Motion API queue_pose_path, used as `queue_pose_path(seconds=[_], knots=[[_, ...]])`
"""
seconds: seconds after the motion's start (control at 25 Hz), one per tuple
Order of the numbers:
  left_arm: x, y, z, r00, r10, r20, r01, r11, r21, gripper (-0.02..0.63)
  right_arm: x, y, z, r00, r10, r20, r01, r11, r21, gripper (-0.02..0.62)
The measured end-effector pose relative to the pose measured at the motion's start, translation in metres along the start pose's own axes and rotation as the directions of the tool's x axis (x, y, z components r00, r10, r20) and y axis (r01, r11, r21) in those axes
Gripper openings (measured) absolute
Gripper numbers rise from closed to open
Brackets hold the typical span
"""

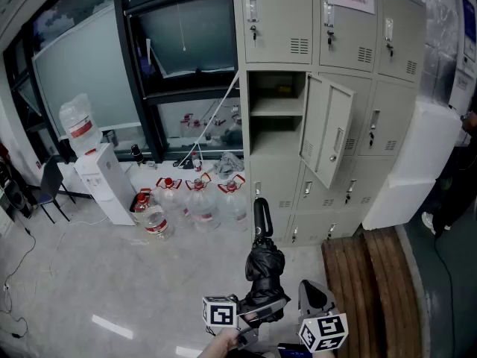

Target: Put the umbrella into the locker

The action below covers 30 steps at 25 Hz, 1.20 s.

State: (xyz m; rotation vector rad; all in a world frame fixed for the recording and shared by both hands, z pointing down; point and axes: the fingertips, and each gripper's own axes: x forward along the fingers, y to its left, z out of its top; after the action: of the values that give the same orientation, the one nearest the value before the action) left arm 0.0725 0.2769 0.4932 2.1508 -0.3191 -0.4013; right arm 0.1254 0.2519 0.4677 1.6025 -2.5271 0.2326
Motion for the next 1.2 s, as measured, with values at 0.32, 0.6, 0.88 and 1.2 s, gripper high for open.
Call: queue_pose_path(seconds=[0.32,0.6,0.88,1.2], knots=[[0.000,-0.008,-0.001,1.000,0.026,-0.001,-0.026,1.000,0.010,0.275,-0.010,-0.004,0.000,1.000,0.009,0.001,-0.009,1.000,-0.001,0.000],[0.007,0.002,0.004,0.999,0.038,-0.002,-0.038,0.999,0.009,0.276,0.000,-0.008,-0.001,0.999,0.041,0.007,-0.041,0.999,0.024,0.001],[0.021,0.034,0.034,0.999,0.048,-0.004,-0.048,0.999,-0.003,0.276,0.039,-0.031,-0.001,1.000,0.027,-0.010,-0.026,0.999,0.026,0.001],[0.069,0.106,0.112,0.999,0.008,-0.031,-0.010,0.999,-0.049,0.276,0.142,-0.083,0.008,0.999,-0.005,-0.033,0.006,1.000,0.026,0.000]])
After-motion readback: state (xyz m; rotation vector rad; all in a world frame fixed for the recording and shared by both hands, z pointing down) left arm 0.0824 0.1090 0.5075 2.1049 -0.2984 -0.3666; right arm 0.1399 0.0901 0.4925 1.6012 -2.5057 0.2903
